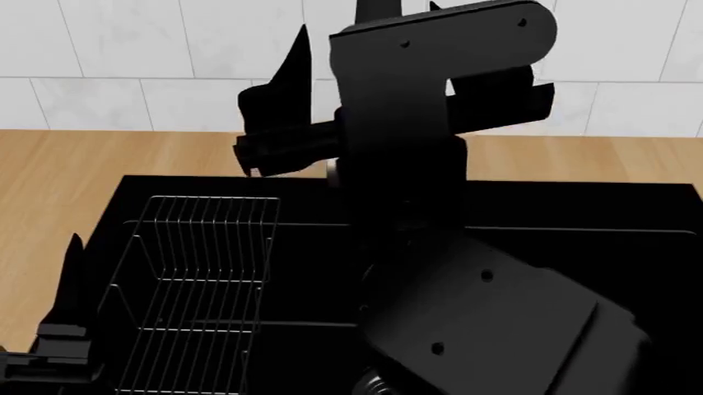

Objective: Turn the sink spout to the right.

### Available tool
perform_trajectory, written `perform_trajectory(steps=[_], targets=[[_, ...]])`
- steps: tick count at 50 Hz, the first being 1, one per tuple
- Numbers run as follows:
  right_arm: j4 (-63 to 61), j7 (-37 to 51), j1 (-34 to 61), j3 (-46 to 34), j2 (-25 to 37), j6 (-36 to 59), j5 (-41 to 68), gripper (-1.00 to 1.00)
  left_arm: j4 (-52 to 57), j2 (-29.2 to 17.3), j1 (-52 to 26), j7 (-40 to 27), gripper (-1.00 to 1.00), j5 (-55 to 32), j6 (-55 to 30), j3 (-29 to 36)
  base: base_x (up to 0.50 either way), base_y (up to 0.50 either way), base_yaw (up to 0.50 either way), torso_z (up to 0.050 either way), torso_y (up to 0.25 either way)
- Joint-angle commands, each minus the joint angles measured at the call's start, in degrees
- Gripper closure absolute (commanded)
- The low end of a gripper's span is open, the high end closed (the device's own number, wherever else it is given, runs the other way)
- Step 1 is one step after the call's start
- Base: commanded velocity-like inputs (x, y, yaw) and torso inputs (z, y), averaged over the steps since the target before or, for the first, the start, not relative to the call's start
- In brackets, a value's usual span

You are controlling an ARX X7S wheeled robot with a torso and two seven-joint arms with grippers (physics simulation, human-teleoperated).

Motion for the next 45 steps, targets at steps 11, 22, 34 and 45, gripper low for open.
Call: perform_trajectory(steps=[11, 22, 34, 45], targets=[[4.76, -2.42, -0.85, 0.47, 0.03, -3.55, -2.33, -1.0, -0.2, -0.36, -0.29, -0.18, -1.0, 0.13, -0.13, 0.71, 0.0, 0.0, 0.0, 0.0, 0.001], [4.55, -1.84, -0.2, 1.28, 0.82, -3.25, -2.11, -1.0, -0.38, -0.49, -0.55, -0.31, -1.0, 0.14, -0.39, 1.09, 0.0, 0.0, 0.0, 0.0, 0.0], [3.68, -0.47, 0.75, 2.14, 1.44, -1.91, -1.09, -1.0, -0.86, -0.66, -0.62, -0.25, -1.0, 0.03, -0.21, 1.34, 0.0, 0.0, 0.0, 0.0, 0.0], [2.44, 0.85, 0.46, 2.81, 2.58, -1.17, -0.45, -1.0, -0.91, -0.75, -0.71, -0.42, -1.0, -0.11, -0.28, 1.49, 0.0, 0.0, 0.0, 0.0, 0.0]])
